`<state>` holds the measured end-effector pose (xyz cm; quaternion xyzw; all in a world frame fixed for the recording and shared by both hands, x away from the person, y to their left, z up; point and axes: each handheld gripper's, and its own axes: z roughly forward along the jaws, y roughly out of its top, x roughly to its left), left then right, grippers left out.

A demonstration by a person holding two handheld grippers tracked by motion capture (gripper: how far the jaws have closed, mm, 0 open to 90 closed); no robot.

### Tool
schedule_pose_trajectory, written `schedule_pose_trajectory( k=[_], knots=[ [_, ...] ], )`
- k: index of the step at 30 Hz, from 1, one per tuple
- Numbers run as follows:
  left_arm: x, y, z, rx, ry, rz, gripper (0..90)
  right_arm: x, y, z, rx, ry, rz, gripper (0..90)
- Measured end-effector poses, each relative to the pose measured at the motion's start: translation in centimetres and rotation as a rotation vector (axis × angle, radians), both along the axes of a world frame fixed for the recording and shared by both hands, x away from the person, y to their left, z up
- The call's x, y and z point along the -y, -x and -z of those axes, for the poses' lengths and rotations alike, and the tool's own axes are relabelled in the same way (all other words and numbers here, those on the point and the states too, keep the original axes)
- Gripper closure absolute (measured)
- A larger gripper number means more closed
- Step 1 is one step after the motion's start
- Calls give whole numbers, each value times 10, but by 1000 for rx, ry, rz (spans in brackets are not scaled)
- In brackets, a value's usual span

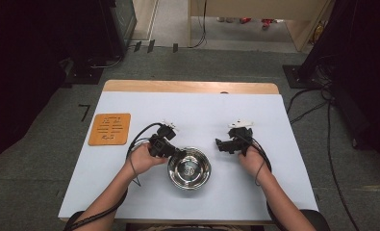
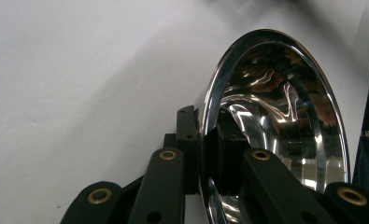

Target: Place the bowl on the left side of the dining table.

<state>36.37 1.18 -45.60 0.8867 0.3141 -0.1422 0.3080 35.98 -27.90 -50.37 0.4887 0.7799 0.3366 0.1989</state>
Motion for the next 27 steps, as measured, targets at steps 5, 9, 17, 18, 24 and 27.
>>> schedule_pose_trajectory(
  k=[5, 9, 17, 18, 24, 27],
  knots=[
    [-2, -2, 0, -18, -3, -9, 844, 0, 0, 0, 0, 0, 0, 58],
    [-6, -5, -1, -46, 19, -25, 844, 0, 0, 0, 2, 1, -2, 58],
    [-15, -10, -3, -53, 34, -73, 843, 0, 0, 0, 2, 1, -2, 58],
    [-16, -11, -3, -53, 35, -77, 843, 0, 0, 0, 2, 0, -2, 58],
    [-25, -16, -5, -65, 52, -111, 842, 0, 0, 0, 1, 0, -1, 58],
    [-29, -18, -5, -72, 61, -128, 843, 0, 0, 0, 2, -1, -1, 58]
  ],
)
